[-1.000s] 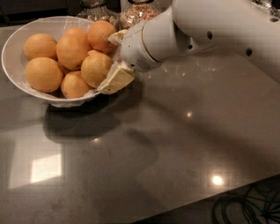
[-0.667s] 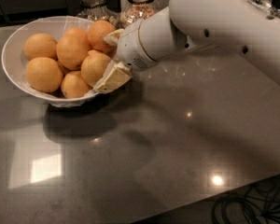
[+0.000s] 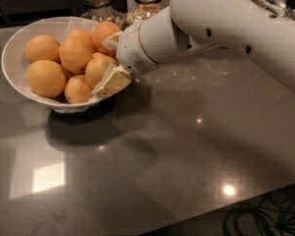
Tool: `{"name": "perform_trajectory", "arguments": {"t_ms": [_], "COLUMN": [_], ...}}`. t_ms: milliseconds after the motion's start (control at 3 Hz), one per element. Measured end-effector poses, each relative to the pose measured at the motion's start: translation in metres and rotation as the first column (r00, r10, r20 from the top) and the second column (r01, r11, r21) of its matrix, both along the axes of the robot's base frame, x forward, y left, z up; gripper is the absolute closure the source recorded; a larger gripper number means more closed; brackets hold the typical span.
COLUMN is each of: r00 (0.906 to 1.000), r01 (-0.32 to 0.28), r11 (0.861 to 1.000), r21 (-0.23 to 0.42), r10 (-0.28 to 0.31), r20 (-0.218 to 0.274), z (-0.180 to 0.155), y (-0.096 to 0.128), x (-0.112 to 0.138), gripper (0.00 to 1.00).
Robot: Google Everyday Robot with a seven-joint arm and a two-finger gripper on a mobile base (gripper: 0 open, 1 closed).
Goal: Pick orange from white bowl
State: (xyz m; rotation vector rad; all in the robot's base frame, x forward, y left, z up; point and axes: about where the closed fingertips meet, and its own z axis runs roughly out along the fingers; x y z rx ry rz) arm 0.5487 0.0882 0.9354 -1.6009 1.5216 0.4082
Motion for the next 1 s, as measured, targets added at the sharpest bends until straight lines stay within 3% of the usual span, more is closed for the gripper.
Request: {"name": "perform_trajectory", "arguments": {"t_ms": [667, 1000], "r00": [0.9978, 0.9961], "r01": [0.007, 0.007], "r11": [1.000, 1.000], "r21": [-0.003, -0.003], "r10": [-0.007, -0.007], "r20": [-0.066, -0.088], "z": [-0.024, -0.032], "y": [0.001, 0.002], "x": [0.008, 0.012], "gripper": [0.25, 0.44]}}
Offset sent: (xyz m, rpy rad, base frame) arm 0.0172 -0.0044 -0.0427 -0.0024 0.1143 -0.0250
